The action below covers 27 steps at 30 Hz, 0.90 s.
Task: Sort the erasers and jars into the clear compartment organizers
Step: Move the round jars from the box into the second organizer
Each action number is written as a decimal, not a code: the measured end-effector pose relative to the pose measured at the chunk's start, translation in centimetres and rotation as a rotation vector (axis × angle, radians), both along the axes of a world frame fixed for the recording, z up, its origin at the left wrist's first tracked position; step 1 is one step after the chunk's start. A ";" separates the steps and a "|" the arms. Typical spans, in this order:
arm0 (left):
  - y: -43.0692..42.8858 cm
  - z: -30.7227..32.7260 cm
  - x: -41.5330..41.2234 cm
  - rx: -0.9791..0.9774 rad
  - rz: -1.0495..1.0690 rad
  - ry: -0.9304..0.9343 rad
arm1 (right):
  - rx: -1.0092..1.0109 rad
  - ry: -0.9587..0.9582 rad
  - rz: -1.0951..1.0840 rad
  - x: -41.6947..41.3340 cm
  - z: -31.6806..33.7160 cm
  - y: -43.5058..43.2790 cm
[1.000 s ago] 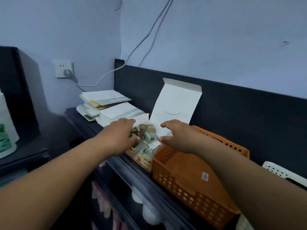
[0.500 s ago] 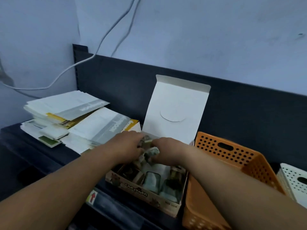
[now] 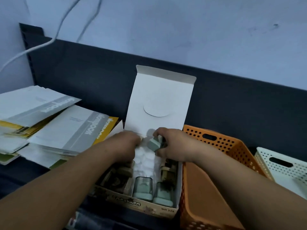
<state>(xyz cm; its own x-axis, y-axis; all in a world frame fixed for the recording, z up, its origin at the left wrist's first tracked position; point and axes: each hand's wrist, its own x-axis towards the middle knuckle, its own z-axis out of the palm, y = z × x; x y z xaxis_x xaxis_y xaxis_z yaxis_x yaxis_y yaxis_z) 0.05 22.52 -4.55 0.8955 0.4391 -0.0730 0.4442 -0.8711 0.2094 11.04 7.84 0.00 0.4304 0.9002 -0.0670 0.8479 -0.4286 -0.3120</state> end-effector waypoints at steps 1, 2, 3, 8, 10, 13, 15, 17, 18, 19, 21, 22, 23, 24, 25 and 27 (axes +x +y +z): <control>0.0 0.0 0.2 0.016 -0.006 -0.001 | 0.020 0.018 -0.017 0.1 0.1 -0.5; 0.0 0.0 0.4 0.021 -0.007 -0.009 | 0.043 0.041 -0.033 0.2 0.3 -0.8; 0.0 0.0 0.5 0.010 -0.004 -0.026 | 0.070 0.067 -0.051 0.2 0.4 -1.2; -0.3 0.0 0.9 -0.072 0.008 -0.095 | 0.191 0.129 -0.104 -0.3 1.3 -3.3; -0.5 -0.2 0.9 -0.047 0.018 -0.061 | 0.224 0.127 -0.108 -0.5 1.6 -4.1; -1.3 -0.3 0.7 -0.057 0.109 -0.101 | 0.284 0.143 -0.101 -0.8 2.0 -5.9; -2.3 0.3 0.7 -0.094 0.173 -0.183 | 0.334 0.168 -0.099 -0.9 2.3 -7.2; -4.4 1.7 0.9 -0.224 0.201 -0.328 | 0.387 0.200 -0.100 -0.9 2.5 -9.0; -5.9 2.6 1.2 -0.325 0.191 -0.408 | 0.404 0.189 -0.105 -0.8 2.6 -10.2; -7.7 3.5 1.4 -0.431 0.162 -0.484 | 0.414 0.162 -0.113 -0.6 2.7 -11.5; -11.8 5.2 1.9 -0.613 0.068 -0.577 | 0.445 0.119 -0.149 0.0 2.8 -14.3; -14.0 5.8 2.2 -0.676 0.032 -0.594 | 0.467 0.116 -0.173 0.3 2.8 -15.9; -16.4 6.4 2.5 -0.724 0.005 -0.596 | 0.489 0.121 -0.201 0.6 3.0 -18.0; -18.6 6.8 2.9 -0.770 -0.007 -0.589 | 0.506 0.134 -0.230 0.8 3.1 -20.0; -20.6 7.2 3.2 -0.817 -0.010 -0.579 | 0.524 0.161 -0.253 0.9 3.2 -21.9; -25.2 7.7 4.1 -0.927 -0.012 -0.571 | 0.577 0.216 -0.284 1.2 3.3 -26.7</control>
<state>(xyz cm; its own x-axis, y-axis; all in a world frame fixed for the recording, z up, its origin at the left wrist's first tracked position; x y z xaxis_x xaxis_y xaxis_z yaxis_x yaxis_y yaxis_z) 4.14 -2.68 3.15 0.9061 0.4192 0.0571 0.0652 -0.2718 0.9601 12.22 -18.84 3.29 0.6867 0.6712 0.2791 0.6196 -0.3397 -0.7076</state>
